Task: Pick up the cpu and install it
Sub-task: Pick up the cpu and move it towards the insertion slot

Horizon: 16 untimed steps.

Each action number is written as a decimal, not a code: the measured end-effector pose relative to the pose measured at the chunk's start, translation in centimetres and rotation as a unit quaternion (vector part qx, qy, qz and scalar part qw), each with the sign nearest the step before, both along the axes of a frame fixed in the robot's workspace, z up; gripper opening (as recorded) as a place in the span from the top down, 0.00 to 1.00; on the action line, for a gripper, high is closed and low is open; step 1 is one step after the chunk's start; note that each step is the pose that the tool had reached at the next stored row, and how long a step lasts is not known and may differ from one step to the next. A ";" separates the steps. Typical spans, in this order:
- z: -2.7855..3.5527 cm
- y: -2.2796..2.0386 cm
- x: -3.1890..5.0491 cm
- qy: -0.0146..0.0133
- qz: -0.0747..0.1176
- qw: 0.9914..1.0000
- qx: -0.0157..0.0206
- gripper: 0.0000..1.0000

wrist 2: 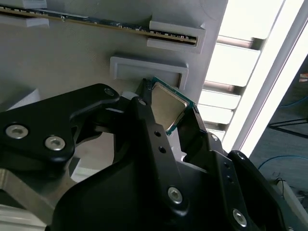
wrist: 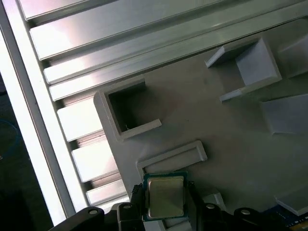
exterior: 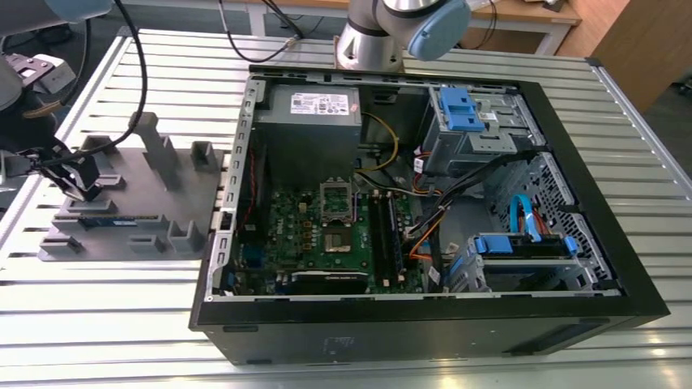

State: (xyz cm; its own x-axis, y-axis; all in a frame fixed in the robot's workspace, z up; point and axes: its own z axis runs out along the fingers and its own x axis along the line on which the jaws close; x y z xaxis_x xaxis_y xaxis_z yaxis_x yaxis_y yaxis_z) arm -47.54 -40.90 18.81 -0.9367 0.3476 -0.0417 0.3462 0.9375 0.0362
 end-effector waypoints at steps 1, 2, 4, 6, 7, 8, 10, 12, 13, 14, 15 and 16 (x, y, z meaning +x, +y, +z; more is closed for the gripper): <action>-0.02 0.00 0.02 0.000 0.004 1.000 0.000 0.53; -0.04 0.00 0.04 0.000 0.008 1.000 0.000 0.53; -0.09 -0.01 0.11 0.000 0.015 1.000 0.000 0.53; -0.11 -0.02 0.20 0.000 0.022 1.000 0.000 0.53; -0.12 -0.01 0.24 0.000 0.025 1.000 0.000 0.53; -0.14 -0.01 0.28 0.000 0.029 1.000 0.000 0.53; -0.16 -0.01 0.36 0.000 0.036 0.999 0.000 0.53; -0.18 -0.02 0.45 0.000 0.042 0.999 0.000 0.53; -0.19 -0.02 0.49 0.000 0.045 0.999 0.000 0.53; -0.21 -0.02 0.53 0.000 0.048 0.999 0.000 0.53; -0.22 -0.02 0.57 0.000 0.051 0.999 0.000 0.53; -0.24 -0.02 0.61 0.000 0.054 0.999 0.000 0.53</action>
State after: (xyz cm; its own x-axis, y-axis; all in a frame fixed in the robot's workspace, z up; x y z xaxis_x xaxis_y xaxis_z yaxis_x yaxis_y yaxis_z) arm -46.93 -40.92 18.57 -0.9686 0.2453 -0.0417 0.2438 0.9691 0.0364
